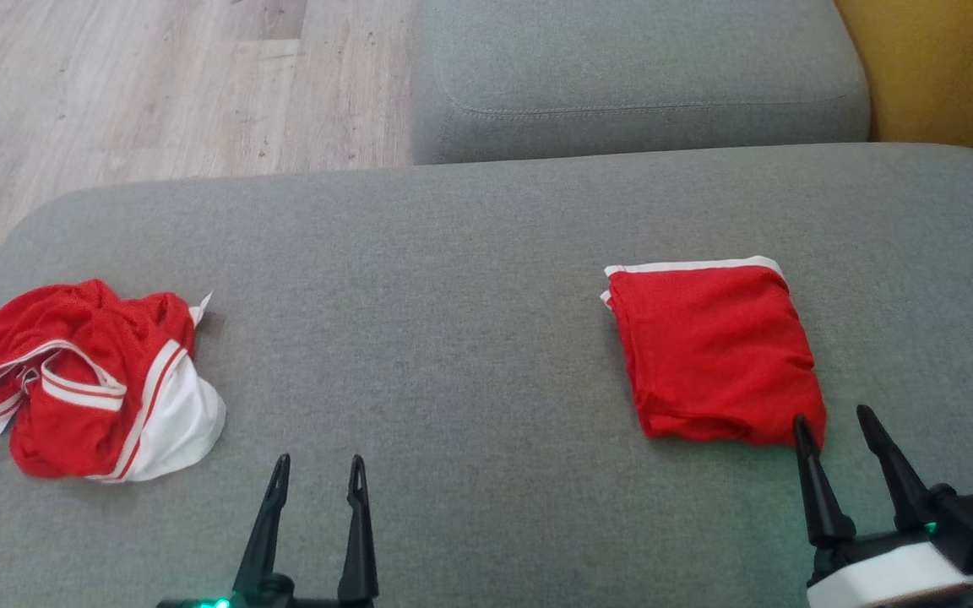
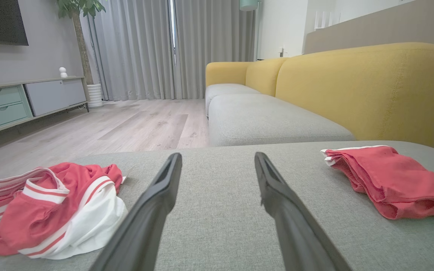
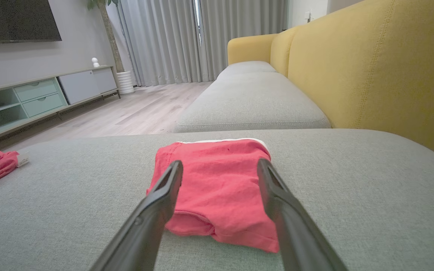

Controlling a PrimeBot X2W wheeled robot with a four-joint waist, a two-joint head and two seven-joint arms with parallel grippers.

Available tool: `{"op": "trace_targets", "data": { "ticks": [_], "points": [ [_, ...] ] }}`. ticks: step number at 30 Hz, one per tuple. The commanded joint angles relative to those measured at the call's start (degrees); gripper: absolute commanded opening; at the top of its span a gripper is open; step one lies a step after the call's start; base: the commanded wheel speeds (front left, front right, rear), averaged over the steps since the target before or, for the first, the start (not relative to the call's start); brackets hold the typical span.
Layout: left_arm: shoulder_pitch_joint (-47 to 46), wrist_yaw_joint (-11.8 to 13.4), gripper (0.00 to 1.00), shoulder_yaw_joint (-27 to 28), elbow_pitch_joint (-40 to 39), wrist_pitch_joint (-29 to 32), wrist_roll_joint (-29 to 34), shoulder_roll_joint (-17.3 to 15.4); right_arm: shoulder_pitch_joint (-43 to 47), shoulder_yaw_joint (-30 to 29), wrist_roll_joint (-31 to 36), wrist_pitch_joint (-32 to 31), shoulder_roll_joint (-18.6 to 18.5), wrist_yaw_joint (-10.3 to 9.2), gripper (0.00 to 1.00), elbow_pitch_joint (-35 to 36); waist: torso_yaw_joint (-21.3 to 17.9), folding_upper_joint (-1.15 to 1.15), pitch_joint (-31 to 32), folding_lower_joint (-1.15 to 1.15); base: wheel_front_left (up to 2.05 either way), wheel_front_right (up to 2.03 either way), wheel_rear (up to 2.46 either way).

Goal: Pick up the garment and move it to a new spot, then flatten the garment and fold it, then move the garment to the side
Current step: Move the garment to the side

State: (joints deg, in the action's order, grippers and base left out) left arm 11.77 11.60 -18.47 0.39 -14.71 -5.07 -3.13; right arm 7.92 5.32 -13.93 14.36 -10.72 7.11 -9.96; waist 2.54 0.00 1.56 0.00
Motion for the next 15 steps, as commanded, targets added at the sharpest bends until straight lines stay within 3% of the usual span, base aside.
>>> {"op": "trace_targets", "data": {
  "ticks": [1,15],
  "points": [
    [-1.80,0.13,1.00,1.93,-1.71,-0.29,-0.35,0.24,-1.01,1.06,0.53,0.63,-0.79,0.37,1.00,1.61,-0.04,0.00,0.02,0.00,0.00,0.00,0.00],
    [-1.26,-0.66,1.00,1.75,-1.02,-0.29,-0.10,0.25,-0.67,1.93,0.65,0.63,-0.98,0.37,1.00,0.66,-0.37,0.00,0.87,0.00,0.00,0.00,0.00]
  ]
}}
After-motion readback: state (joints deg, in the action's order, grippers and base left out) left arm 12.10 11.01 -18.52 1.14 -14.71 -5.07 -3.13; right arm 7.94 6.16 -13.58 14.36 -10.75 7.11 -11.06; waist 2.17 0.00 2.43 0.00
